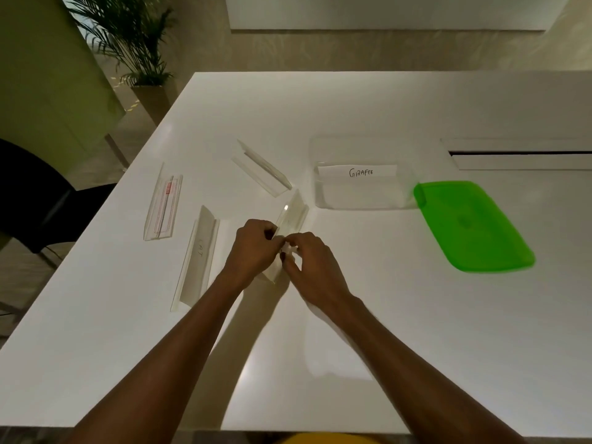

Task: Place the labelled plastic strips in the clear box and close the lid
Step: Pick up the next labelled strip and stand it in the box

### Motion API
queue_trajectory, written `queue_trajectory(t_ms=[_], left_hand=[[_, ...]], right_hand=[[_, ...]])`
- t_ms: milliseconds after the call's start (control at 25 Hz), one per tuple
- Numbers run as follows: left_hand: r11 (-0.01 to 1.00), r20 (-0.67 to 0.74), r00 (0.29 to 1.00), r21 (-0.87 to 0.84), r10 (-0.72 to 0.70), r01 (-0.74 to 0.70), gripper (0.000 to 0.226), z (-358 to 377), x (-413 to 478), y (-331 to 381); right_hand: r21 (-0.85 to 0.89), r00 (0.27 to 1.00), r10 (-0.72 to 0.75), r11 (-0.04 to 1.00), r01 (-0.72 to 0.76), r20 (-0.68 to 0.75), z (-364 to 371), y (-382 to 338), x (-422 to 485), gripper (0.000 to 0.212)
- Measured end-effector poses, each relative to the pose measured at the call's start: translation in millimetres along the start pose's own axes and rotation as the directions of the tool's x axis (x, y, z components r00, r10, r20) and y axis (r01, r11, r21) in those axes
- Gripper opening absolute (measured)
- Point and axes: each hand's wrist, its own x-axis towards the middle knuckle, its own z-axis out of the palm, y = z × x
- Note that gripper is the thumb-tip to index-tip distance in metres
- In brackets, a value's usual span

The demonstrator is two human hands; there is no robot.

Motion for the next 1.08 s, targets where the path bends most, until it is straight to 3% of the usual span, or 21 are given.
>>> queue_trajectory(t_ms=[120, 240, 320, 440, 520, 640, 720, 800, 840, 920, 1000, 1080], left_hand=[[0.966, 0.007, 0.993, -0.232, -0.114, 0.112, 0.016, -4.4, -12.4, -1.8], [0.865, 0.009, 0.975, -0.461, -0.220, 0.200, 0.018, -5.6, -24.1, -0.8], [0.738, 0.053, 0.956, -0.624, -0.290, 0.258, 0.016, -5.6, -31.4, 2.1], [0.436, 0.156, 0.937, -0.853, -0.314, 0.288, 0.019, -1.7, -38.9, 8.4], [0.273, 0.198, 0.931, -0.919, -0.306, 0.285, 0.029, 2.2, -42.7, 13.8], [0.200, 0.223, 0.931, -0.937, -0.290, 0.286, 0.039, 9.4, -44.9, 22.4], [0.218, 0.207, 0.940, -0.938, -0.271, 0.270, 0.041, 15.0, -46.2, 26.1], [0.249, 0.231, 0.951, -0.928, -0.204, 0.278, 0.027, 14.0, -46.7, 29.3], [0.310, 0.265, 0.950, -0.901, -0.162, 0.304, 0.023, 10.5, -47.2, 30.4], [0.575, 0.335, 0.929, -0.734, -0.158, 0.363, 0.046, 0.1, -47.2, 28.3], [0.825, 0.177, 0.953, -0.477, -0.246, 0.302, 0.063, -11.5, -44.1, 20.1], [0.965, -0.181, 0.974, -0.246, -0.136, 0.089, 0.054, -23.7, -38.0, 12.3]], right_hand=[[0.106, 1.000, 0.010, 0.994, -0.012, 0.016, 5.5, 2.1, -4.8, 0.039], [0.212, 0.998, 0.055, 0.976, -0.049, -0.022, 8.9, 0.5, -10.5, 0.043], [0.331, 0.988, 0.144, 0.936, -0.115, -0.063, 6.0, -5.4, -12.6, 0.045], [0.596, 0.950, 0.310, 0.769, -0.232, -0.030, -7.3, -13.4, -14.2, 0.048], [0.673, 0.939, 0.343, 0.696, -0.251, -0.004, -16.8, -13.6, -16.5, 0.044], [0.701, 0.955, 0.293, 0.688, -0.185, -0.036, -25.7, -9.7, -20.2, 0.036], [0.709, 0.960, 0.268, 0.692, -0.134, -0.080, -29.5, -5.8, -21.5, 0.032], [0.724, 0.949, 0.285, 0.682, -0.103, -0.133, -36.2, 1.4, -19.3, 0.026], [0.719, 0.941, 0.296, 0.689, -0.091, -0.165, -41.9, 6.7, -17.2, 0.023], [0.672, 0.924, 0.303, 0.736, -0.073, -0.232, -57.6, 19.6, -12.0, 0.026], [0.634, 0.921, 0.284, 0.772, -0.054, -0.268, -76.0, 33.5, -7.3, 0.031], [0.609, 0.937, 0.233, 0.792, -0.027, -0.261, -92.9, 42.3, -4.9, 0.029]])
